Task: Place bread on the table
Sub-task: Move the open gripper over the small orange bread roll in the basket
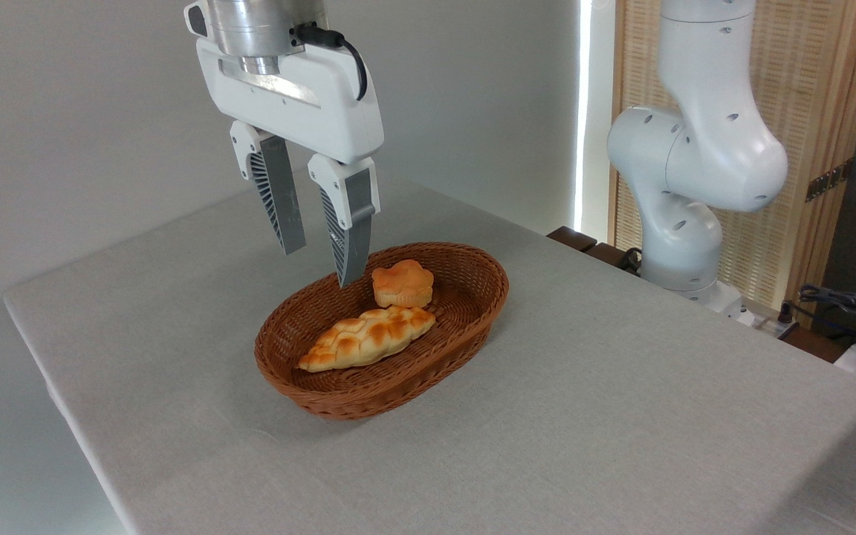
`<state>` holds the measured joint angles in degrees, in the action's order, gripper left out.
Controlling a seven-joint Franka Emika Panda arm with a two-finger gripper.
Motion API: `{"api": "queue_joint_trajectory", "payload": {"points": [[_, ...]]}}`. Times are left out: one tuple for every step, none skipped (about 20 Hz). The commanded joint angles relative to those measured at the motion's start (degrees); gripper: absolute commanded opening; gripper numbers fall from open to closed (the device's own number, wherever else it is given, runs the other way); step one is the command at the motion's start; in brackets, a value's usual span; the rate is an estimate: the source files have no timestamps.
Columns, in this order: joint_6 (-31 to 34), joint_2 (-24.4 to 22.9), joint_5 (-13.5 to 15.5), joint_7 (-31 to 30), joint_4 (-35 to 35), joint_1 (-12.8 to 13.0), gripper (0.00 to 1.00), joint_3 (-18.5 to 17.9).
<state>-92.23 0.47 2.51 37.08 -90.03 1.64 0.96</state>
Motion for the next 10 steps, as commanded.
{"api": "queue_joint_trajectory", "payload": {"points": [[-1.6,-0.8,1.1,2.8,-1.0,-2.2,1.00,-0.9],[-1.6,-1.2,1.1,2.8,-1.1,-2.2,1.00,-0.9],[-1.6,-1.2,1.1,2.7,-1.2,-2.1,1.00,-0.4],[-1.6,-1.4,1.2,2.8,-1.6,-2.0,1.00,-0.3],[-1.6,-1.7,1.2,2.8,-2.0,-2.0,1.00,-0.3],[-1.6,-2.0,1.2,2.8,-2.2,-2.0,1.00,-0.3],[-1.6,-2.2,1.2,2.8,-2.3,-2.0,1.00,-0.2],[-1.6,-2.3,1.2,2.8,-2.5,-2.0,1.00,-0.1],[-1.6,-2.3,1.2,2.8,-2.6,-1.9,1.00,-0.1],[-1.5,-2.4,1.2,2.8,-2.6,-1.9,1.00,-0.1]]}}
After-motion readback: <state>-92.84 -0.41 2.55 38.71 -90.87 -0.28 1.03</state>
